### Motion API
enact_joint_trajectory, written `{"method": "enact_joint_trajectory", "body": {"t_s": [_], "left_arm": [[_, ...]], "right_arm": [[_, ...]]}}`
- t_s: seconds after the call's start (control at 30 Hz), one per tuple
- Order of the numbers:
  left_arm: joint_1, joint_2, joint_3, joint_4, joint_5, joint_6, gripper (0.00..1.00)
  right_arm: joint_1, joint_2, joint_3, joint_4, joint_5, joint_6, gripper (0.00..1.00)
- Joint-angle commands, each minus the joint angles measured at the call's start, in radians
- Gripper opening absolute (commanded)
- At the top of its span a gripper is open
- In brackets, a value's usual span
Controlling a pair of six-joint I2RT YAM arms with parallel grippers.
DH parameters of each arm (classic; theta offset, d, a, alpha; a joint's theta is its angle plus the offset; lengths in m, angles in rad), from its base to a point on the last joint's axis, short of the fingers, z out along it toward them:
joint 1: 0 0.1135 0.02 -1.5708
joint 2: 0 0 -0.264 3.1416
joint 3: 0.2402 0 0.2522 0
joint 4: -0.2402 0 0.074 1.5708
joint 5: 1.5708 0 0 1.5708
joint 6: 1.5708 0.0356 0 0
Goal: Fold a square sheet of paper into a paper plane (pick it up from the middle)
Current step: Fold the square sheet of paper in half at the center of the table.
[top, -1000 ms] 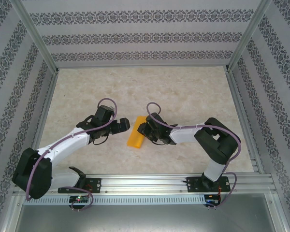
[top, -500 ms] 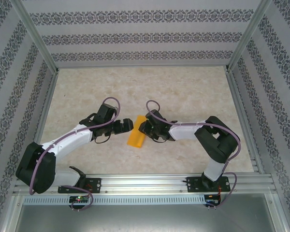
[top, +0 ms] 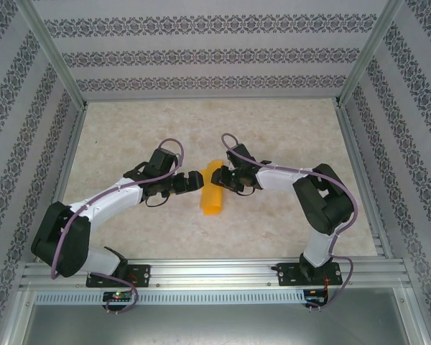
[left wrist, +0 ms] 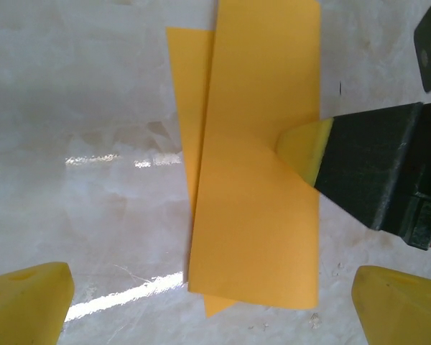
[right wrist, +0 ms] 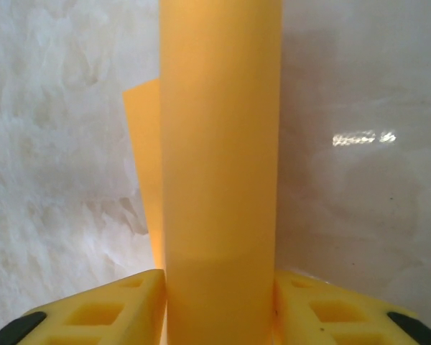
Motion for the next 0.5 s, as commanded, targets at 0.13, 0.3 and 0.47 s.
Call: {"method": "enact_joint_trajectory", "body": {"t_s": [0.13, 0.3, 0.47], "left_arm": [[-0.011, 0.014, 0.028, 0.030, 0.028, 0.025, 1.00], [-0.012, 0.021, 0.034, 0.032, 0.030, 0.023, 1.00], [-0.012, 0.019, 0.037, 0.033, 0.031, 0.020, 1.00]], "right_arm": [[-0.003, 0.029, 0.077, -0.193, -0.038, -0.201, 0.50], [-0.008, 0.042, 0.111, -0.243, -0.031, -0.242, 0.49], [-0.010, 0.050, 0.093, -0.200, -0.005, -0.159, 0.50]]}}
